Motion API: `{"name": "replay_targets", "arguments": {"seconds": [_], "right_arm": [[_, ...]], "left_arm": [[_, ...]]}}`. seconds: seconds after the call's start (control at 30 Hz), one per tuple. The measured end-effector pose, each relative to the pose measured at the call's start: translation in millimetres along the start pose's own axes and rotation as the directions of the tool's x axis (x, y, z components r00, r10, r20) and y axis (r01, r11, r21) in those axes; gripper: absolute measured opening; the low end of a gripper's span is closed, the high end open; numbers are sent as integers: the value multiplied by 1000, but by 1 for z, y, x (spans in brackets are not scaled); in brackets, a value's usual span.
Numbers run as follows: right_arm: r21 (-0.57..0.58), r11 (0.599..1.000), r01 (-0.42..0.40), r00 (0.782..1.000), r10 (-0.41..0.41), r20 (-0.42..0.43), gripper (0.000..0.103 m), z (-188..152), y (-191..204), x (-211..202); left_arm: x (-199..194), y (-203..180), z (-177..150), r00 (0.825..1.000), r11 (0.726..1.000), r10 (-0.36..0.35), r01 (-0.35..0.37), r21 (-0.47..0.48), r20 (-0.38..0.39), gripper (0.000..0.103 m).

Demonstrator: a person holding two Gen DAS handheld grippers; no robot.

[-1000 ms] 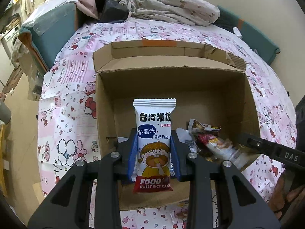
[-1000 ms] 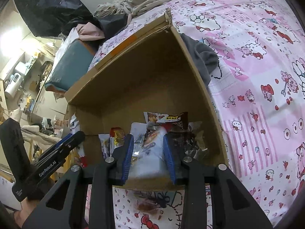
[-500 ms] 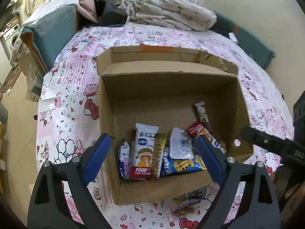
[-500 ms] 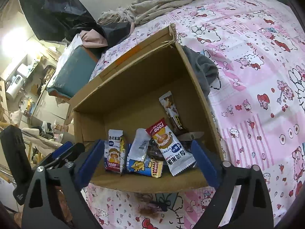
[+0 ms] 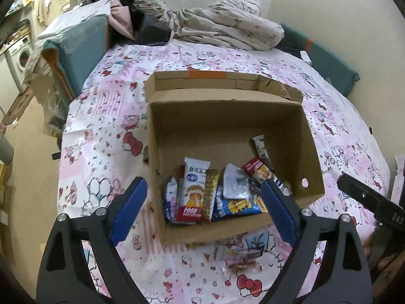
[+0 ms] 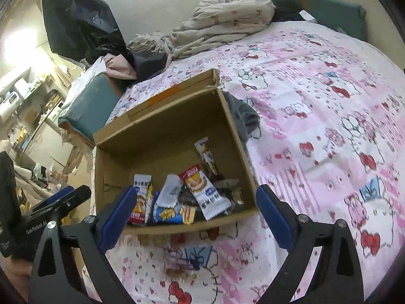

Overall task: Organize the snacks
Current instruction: 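Open the left tool to drop the rice cake packet into the box, then move both open tools to the snacks lying on the sheet beside the box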

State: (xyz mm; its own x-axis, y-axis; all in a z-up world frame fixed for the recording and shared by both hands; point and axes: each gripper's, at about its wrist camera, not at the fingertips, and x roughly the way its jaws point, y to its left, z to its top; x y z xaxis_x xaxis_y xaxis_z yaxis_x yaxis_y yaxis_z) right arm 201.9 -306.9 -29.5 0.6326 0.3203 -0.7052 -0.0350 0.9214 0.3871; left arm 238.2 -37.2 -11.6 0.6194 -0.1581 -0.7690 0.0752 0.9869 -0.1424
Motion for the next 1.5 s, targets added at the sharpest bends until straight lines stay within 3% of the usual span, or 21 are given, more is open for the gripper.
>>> {"name": "replay_targets", "arguments": {"seconds": [0.2, 0.37, 0.57, 0.73, 0.93, 1.17, 1.37, 1.5], "right_arm": [[-18, 999, -32, 999, 32, 7, 97, -22, 10, -17], [-14, 998, -68, 996, 67, -55, 97, -43, 13, -20], [34, 996, -87, 990, 90, -109, 97, -57, 4, -18], [126, 991, -52, 987, 71, -146, 97, -63, -19, -12], [245, 969, 29, 976, 26, -218, 97, -70, -44, 7], [90, 996, -16, 942, 46, -331, 97, -73, 1, 61], [-89, 994, -60, 936, 25, -352, 97, -74, 47, 114], [-148, 988, -55, 932, -3, -362, 97, -72, 61, 149]], "left_arm": [[-20, 3, -17, 1000, 1000, 24, -24, 8, 20, 89], [-30, 4, -35, 999, 999, 43, -43, 22, 17, 89], [-38, 10, -53, 1000, 1000, 4, -4, -19, -6, 89], [-36, 20, -61, 998, 997, 53, -55, -54, -39, 89], [-30, 45, -72, 990, 980, 95, -111, -165, -103, 89], [-20, 59, -79, 983, 966, 105, -138, -220, -153, 89], [-17, 68, -78, 981, 950, 98, -142, -278, -167, 89], [-17, 76, -78, 980, 940, 102, -151, -305, -168, 89]]}}
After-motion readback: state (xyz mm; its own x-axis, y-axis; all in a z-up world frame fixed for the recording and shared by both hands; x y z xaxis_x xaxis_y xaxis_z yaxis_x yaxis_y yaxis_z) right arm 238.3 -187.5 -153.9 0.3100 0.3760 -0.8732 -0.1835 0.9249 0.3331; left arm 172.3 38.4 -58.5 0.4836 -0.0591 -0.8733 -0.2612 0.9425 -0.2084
